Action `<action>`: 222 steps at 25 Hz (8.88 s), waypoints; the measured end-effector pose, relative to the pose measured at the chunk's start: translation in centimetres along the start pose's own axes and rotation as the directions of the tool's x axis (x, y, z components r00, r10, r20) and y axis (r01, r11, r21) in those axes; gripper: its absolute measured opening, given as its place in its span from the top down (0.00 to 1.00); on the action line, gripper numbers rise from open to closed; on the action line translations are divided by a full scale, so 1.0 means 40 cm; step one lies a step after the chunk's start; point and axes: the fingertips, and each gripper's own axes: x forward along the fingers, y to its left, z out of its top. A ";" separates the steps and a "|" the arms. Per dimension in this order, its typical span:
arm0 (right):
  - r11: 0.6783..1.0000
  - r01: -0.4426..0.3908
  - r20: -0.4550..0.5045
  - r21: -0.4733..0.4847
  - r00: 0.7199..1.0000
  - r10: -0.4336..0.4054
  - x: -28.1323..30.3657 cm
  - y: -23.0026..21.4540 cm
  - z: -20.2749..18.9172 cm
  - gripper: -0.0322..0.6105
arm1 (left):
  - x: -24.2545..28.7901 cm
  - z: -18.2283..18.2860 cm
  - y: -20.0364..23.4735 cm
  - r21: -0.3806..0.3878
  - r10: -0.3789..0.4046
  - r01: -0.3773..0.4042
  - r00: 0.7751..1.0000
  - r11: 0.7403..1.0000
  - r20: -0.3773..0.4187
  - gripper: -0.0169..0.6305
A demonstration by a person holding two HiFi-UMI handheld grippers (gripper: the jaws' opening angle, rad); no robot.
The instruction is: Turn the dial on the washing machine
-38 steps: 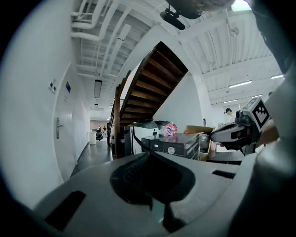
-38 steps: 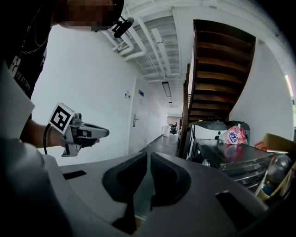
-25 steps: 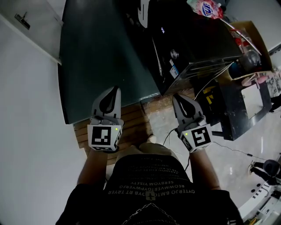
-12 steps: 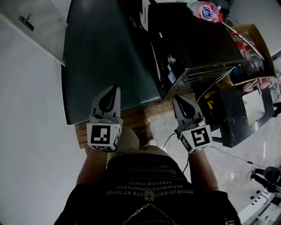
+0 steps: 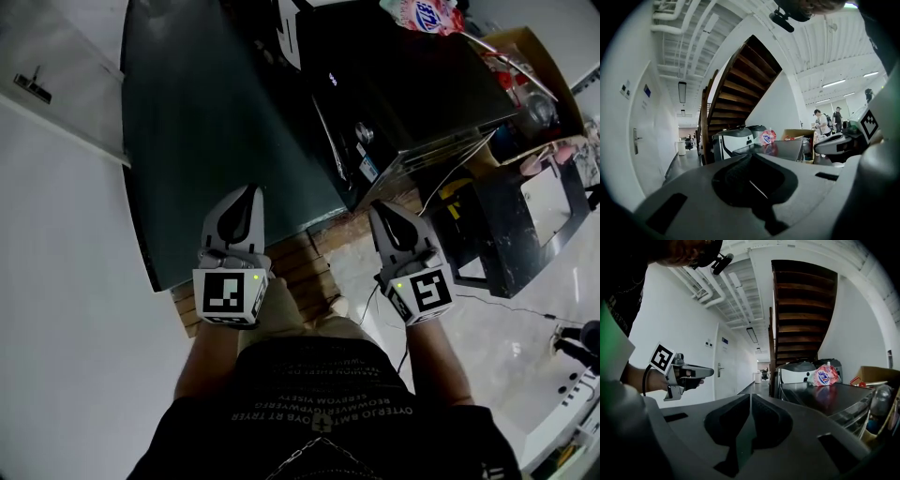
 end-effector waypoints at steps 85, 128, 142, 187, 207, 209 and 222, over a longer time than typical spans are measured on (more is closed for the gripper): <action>0.881 0.462 -0.309 -0.100 0.828 -0.469 0.408 -0.301 -0.143 0.89 | 0.535 0.061 0.100 -0.009 -0.486 0.486 0.873 0.874 -0.027 0.97; 0.877 0.399 -0.550 -0.268 0.684 -0.479 0.454 -0.389 -0.377 0.75 | 0.495 0.067 0.065 0.006 -0.464 0.465 0.884 0.885 -0.054 0.97; 0.898 0.352 -0.541 -0.263 0.717 -0.439 0.505 -0.386 -0.347 0.75 | 0.473 0.083 0.086 -0.001 -0.436 0.436 0.899 0.900 -0.040 0.97; 0.913 0.312 -0.564 -0.264 0.717 -0.409 0.505 -0.378 -0.345 0.75 | 0.487 0.092 0.055 -0.007 -0.433 0.433 0.901 0.902 -0.041 0.97; 0.918 0.287 -0.568 -0.273 0.723 -0.394 0.518 -0.378 -0.332 0.73 | 0.483 0.103 0.044 -0.001 -0.431 0.431 0.902 0.902 -0.035 0.97; 0.917 0.280 -0.577 -0.284 0.714 -0.397 0.526 -0.378 -0.341 0.73 | 0.482 0.107 0.052 0.004 -0.427 0.427 0.904 0.904 -0.034 0.97; 0.911 0.294 -0.570 -0.291 0.711 -0.412 0.525 -0.375 -0.343 0.73 | 0.476 0.103 0.077 -0.002 -0.414 0.415 0.909 0.910 -0.035 0.97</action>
